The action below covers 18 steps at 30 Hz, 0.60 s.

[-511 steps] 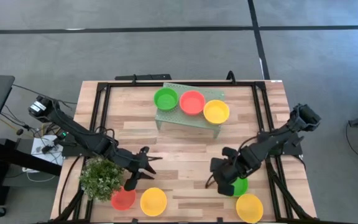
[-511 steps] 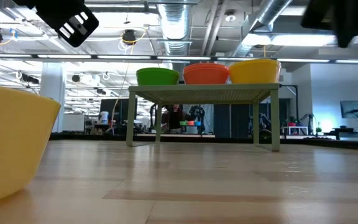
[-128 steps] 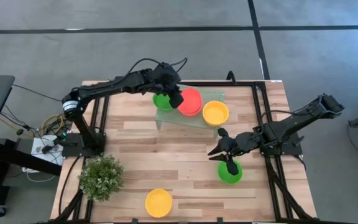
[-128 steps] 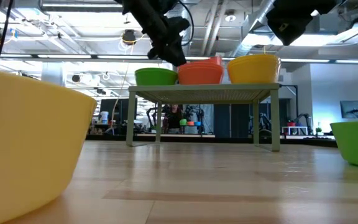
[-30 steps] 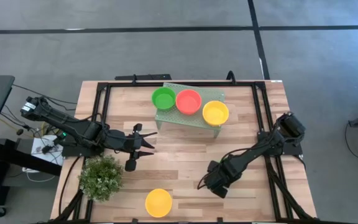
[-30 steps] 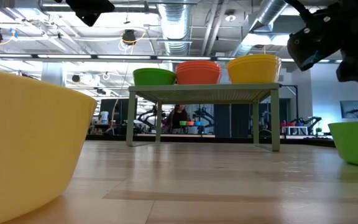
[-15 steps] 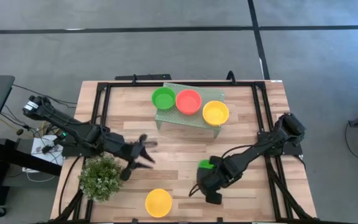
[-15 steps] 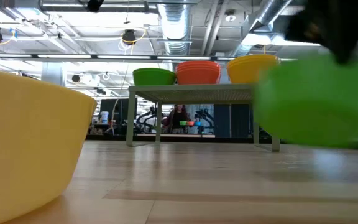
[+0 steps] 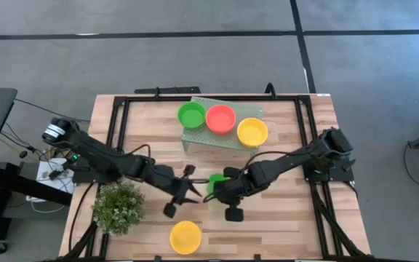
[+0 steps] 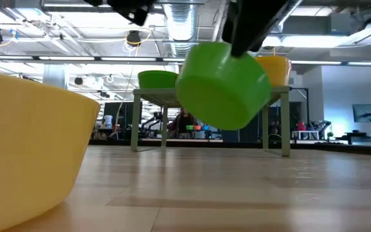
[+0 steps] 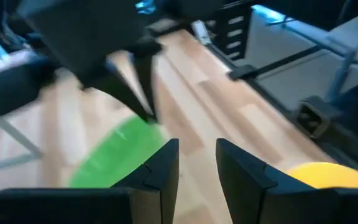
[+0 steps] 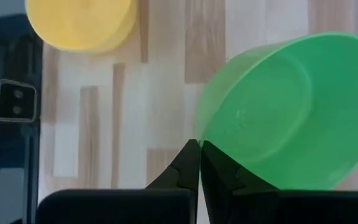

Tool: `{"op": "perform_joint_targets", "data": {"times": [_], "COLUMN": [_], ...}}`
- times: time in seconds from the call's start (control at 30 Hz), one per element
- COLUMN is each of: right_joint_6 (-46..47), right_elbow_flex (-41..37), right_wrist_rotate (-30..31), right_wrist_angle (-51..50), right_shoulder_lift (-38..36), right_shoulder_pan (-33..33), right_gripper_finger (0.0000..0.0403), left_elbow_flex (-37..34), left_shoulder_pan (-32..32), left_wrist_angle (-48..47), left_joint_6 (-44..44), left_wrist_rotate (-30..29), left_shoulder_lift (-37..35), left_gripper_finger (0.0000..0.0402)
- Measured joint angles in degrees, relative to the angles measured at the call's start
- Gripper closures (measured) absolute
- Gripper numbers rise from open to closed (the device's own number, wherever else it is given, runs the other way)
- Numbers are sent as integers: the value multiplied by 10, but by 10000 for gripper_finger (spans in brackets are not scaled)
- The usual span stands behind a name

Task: Pick & Place Mini bowls
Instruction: Stack the green bowl on top of the green bowls on the shelf

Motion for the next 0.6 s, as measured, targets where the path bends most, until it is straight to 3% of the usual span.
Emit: {"op": "perform_joint_targets", "data": {"times": [0.2, 0.33, 0.6], "right_joint_6": [-50, -86, -138], "right_elbow_flex": [0, 0, 0], "right_wrist_rotate": [-4, -11, -11], "right_wrist_angle": [7, 11, 17], "right_shoulder_lift": [0, -1, -5], "right_shoulder_pan": [-5, -11, -40], "right_gripper_finger": [402, 403, 403], "left_elbow_flex": [18, 17, 15], "left_shoulder_pan": [58, 90, 107], "left_wrist_angle": [4, 4, -3], "left_joint_6": [39, 27, 25], "left_wrist_rotate": [10, 84, 90], "left_shoulder_lift": [11, 11, 16], "left_gripper_finger": [293, 293, 293]}}
